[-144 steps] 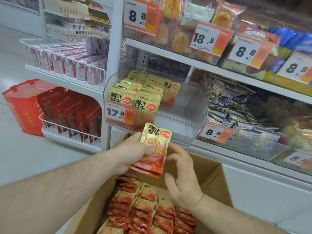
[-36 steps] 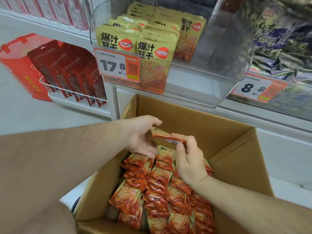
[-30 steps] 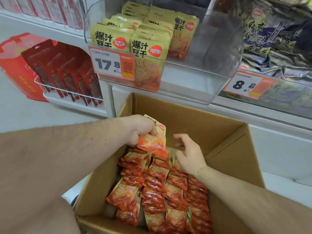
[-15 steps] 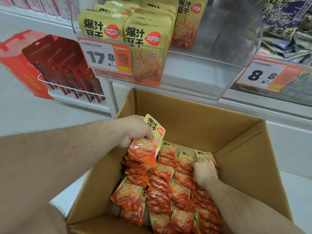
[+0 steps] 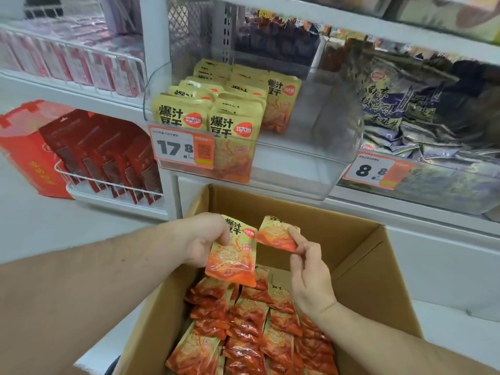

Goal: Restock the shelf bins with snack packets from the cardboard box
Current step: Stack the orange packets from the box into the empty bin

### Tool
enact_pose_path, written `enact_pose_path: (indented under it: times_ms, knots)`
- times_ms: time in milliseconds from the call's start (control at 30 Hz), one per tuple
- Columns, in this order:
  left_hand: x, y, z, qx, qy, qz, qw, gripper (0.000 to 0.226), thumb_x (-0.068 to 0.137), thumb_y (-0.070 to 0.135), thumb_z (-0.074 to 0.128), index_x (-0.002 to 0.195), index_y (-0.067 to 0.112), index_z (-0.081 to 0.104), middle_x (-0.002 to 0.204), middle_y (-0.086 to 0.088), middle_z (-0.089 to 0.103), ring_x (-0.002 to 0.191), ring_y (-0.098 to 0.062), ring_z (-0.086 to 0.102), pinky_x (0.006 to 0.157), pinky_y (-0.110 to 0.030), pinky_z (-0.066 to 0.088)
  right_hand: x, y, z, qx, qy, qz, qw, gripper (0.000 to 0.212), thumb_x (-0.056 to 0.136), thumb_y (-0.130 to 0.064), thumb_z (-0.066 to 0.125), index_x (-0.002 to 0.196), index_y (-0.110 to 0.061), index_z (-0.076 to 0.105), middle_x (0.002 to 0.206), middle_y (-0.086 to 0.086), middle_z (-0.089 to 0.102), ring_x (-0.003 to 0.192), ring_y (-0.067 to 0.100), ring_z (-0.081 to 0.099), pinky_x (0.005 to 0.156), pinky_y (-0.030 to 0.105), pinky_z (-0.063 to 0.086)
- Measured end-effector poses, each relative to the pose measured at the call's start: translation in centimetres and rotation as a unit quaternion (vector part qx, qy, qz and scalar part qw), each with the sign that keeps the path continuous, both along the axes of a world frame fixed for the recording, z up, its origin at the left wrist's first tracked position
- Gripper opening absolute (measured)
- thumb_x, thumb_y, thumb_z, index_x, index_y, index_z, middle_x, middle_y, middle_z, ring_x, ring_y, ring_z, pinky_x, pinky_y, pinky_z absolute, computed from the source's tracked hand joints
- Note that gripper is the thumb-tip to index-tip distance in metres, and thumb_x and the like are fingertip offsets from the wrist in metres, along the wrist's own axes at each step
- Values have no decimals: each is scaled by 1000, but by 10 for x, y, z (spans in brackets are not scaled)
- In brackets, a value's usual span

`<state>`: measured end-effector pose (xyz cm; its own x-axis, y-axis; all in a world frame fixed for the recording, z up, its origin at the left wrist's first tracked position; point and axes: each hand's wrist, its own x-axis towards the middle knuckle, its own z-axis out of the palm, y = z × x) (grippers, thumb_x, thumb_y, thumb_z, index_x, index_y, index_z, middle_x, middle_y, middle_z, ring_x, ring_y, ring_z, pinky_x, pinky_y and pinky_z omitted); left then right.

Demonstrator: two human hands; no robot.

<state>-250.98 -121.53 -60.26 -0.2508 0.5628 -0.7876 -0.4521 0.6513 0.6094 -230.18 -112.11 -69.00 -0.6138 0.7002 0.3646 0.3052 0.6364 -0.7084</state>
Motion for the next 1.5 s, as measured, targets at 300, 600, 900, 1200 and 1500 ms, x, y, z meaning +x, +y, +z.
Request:
enact_pose_path:
  times_ms: [300,600,900,1200,1500]
  knots:
    - [20,-9,39,105,-81,-29,991,29,85,16,51,105,0,65,98,-19,72,80,-32,70,77,-39,55,2,-30,55,224,25,186,956,25,86,-9,46,110,-17,46,141,-4,51,110,14,52,99,28,37]
    - [27,-14,56,236,70,-19,969,27,97,-3,54,116,14,62,102,-11,76,96,-28,72,80,-42,57,1,-19,115,135,-56,111,983,42,71,-30,55,111,-34,43,139,-4,53,87,6,49,82,21,38]
    - [39,-15,76,309,158,-104,932,43,96,-8,52,116,30,48,113,-1,69,103,-9,65,85,-28,53,-25,4,163,-267,-67,75,958,31,86,-3,72,115,-12,64,108,4,74,101,19,70,87,33,57]
    - [25,-5,108,379,363,-28,851,39,88,12,70,112,36,51,108,8,66,99,-9,65,89,-26,55,-42,2,227,-335,46,42,940,24,90,11,60,110,-3,61,85,5,73,52,1,62,43,12,42]
    - [-1,11,92,218,784,-62,578,60,68,20,66,126,38,61,155,-12,27,144,-32,9,116,-61,11,-113,104,252,-176,74,-167,967,29,76,-10,74,102,-20,64,100,4,69,92,26,67,75,40,58]
